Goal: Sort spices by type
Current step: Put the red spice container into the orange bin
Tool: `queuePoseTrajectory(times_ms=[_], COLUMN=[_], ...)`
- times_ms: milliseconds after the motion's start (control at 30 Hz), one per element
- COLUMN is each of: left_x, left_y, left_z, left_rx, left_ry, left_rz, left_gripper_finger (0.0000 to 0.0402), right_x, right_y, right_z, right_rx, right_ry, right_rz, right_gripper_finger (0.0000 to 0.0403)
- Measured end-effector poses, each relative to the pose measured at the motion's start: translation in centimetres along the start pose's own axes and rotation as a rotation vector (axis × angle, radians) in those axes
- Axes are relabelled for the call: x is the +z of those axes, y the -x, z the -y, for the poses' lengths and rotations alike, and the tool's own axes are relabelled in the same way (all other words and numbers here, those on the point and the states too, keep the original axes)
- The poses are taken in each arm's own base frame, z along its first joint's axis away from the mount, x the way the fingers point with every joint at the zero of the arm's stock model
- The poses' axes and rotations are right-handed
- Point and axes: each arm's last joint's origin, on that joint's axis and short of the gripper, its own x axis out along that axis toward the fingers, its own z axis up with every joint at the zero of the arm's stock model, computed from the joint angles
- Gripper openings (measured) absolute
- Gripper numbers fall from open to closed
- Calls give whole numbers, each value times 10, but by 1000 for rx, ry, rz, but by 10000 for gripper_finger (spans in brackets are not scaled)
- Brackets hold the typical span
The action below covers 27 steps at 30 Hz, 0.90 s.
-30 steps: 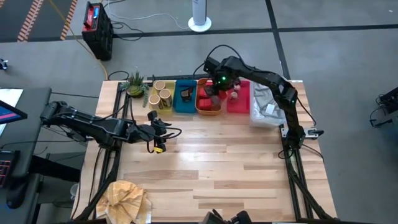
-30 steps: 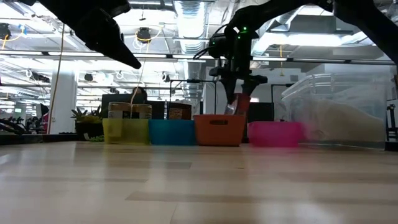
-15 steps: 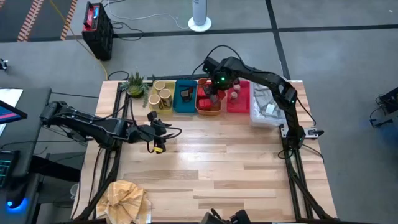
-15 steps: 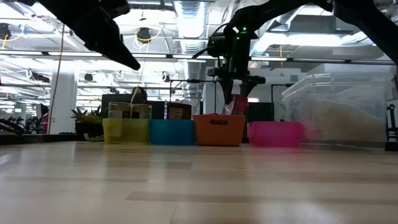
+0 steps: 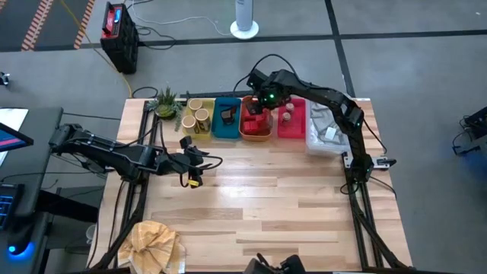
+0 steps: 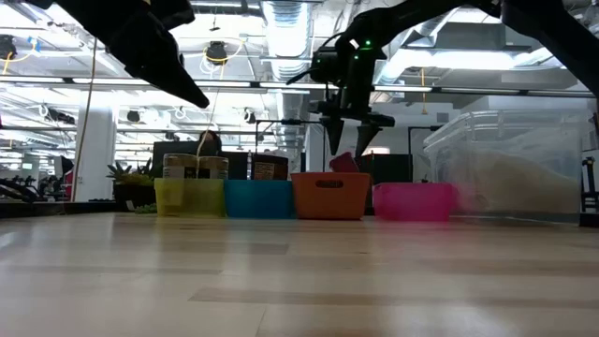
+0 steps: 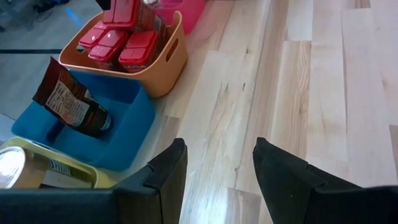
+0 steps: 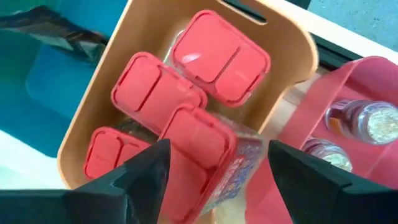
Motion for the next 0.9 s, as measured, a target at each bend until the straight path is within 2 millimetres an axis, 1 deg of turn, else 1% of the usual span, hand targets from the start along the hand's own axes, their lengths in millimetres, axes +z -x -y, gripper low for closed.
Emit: queuePoseTrajectory(times_ms=[167, 267, 333, 433, 500, 633, 700, 800, 900], left_x=[-2, -3, -3, -3, -3, -6, -6, -4, -4], left_y=[0, 0, 0, 0, 0, 0, 0, 0, 0], left_z=[0, 0, 0, 0, 0, -1, -1, 0, 0], left_rx=[2, 3, 3, 3, 4, 7, 7, 4, 1], left_ry=[2, 0, 3, 4, 8, 5, 2, 6, 26], left_rz=[-17, -25, -25, -26, -31, -52, -51, -32, -39], left_gripper_finger=[173, 173, 173, 173, 173, 173, 173, 173, 173], right_x=[-3, -3, -2, -2, -7, -22, -26, -27, -25], right_y=[0, 2, 8, 26, 35, 39, 40, 40, 39], right_z=[1, 7, 10, 14, 19, 31, 28, 15, 11], right_rx=[-17, -34, -30, -24, -69, -275, -310, -270, -239], right_ry=[15, 26, 48, 70, 100, 147, 161, 199, 205], right_rz=[-29, -50, -42, 1, -13, -116, -113, -52, -32], right_gripper_finger=[297, 297, 297, 297, 297, 297, 297, 297, 297])
